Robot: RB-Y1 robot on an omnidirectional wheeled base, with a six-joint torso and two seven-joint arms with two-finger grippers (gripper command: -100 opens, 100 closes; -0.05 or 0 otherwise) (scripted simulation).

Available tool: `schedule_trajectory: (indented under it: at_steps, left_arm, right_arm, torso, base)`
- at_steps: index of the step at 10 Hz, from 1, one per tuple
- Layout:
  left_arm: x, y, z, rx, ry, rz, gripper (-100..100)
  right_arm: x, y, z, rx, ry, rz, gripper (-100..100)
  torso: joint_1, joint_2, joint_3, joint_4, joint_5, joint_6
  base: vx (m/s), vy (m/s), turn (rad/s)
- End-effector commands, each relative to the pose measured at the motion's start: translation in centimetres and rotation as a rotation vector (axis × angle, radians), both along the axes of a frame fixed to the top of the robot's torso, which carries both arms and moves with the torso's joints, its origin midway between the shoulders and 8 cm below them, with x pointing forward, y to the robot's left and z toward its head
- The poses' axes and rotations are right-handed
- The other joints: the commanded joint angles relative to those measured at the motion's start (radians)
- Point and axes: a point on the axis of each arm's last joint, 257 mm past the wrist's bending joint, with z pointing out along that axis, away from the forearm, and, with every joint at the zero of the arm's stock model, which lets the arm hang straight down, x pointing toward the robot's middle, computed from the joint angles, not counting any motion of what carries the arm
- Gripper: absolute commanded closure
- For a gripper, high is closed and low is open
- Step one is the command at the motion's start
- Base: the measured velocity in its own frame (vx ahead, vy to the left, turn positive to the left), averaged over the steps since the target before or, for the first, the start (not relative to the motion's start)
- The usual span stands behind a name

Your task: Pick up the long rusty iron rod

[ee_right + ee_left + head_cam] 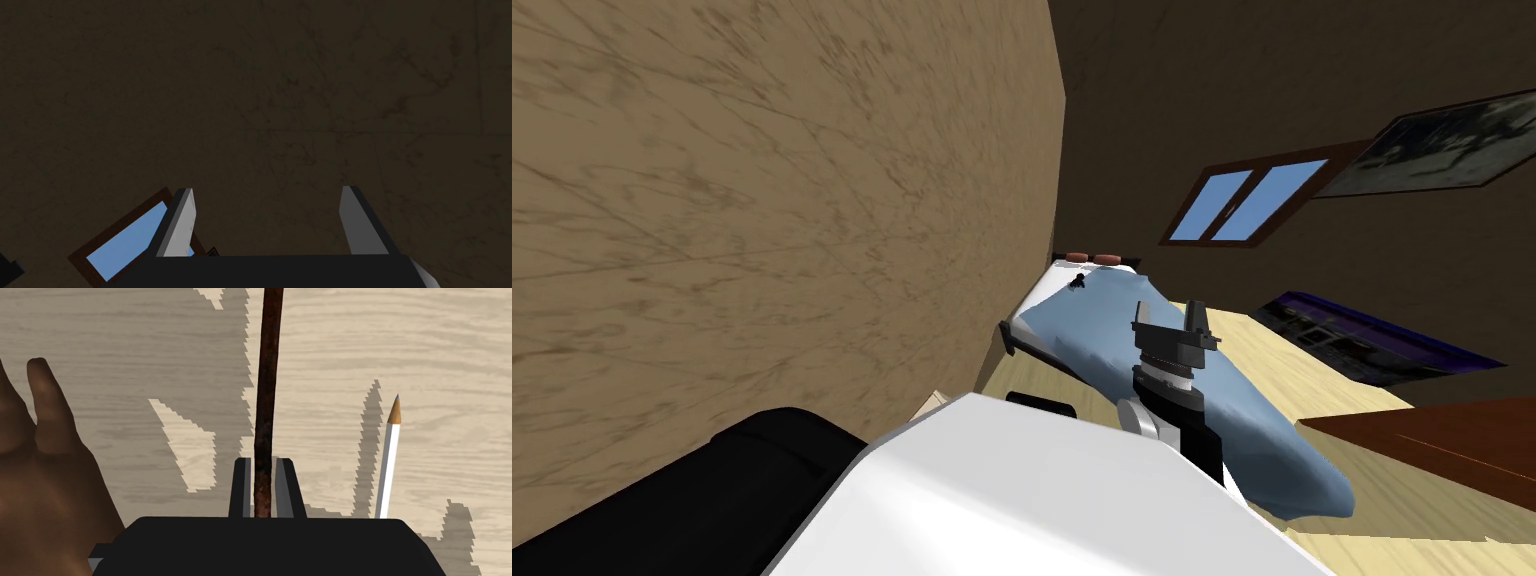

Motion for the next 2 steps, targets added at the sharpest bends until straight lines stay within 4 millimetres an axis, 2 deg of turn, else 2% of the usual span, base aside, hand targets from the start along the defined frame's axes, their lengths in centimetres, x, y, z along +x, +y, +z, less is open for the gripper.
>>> schedule_trajectory:
  at_steps: [1,2]
  left_arm:
    - [0.00,0.00,0.00,0.000,0.000,0.000,100]
    - [-0.02,0.03,0.06,-0.001,-0.001,0.004,0]
  right_arm:
    - [0.00,0.00,0.00,0.000,0.000,0.000,0]
    - [0.00,0.00,0.00,0.000,0.000,0.000,0]
  torso:
    - [0.000,0.000,0.000,0.000,0.000,0.000]
    - [0.002,-0.001,-0.001,0.000,0.001,0.000]
  base:
    - [-0.026,-0.024,-0.021]
    - [-0.004,-0.005,0.006]
